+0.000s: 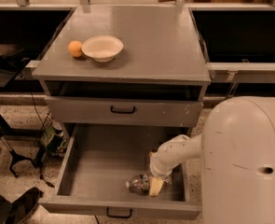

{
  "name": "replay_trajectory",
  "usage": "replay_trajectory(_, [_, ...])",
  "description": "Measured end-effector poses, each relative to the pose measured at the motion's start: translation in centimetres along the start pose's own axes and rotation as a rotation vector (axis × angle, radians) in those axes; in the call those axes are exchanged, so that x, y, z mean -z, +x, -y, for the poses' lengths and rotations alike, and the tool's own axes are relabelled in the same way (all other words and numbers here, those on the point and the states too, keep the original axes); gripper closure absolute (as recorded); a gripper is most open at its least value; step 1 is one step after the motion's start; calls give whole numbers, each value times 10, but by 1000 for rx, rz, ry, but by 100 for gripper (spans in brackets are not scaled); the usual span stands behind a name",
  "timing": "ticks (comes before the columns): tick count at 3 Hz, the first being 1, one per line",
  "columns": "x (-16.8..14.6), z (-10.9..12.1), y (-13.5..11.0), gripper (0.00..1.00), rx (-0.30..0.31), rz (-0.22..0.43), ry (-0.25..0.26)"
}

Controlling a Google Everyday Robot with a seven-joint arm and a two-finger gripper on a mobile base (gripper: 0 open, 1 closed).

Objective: Pick water bottle from middle drawer and place on counter

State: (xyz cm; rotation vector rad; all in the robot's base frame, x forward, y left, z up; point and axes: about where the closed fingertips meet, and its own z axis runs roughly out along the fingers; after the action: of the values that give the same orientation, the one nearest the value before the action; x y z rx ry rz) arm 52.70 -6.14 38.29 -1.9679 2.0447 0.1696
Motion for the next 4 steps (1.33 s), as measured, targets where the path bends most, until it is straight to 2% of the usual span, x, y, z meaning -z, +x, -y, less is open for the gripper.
replay_trajectory(1, [-15,-7,8,12,-14,-12,-21])
replay_trajectory(2, [-19,-12,14,31,-51,-10,-43])
replay_trajectory(3, [-6,-8,15,55,-85,7,-51])
replay_trajectory(4, [19,4,3,78,-111,38,-69])
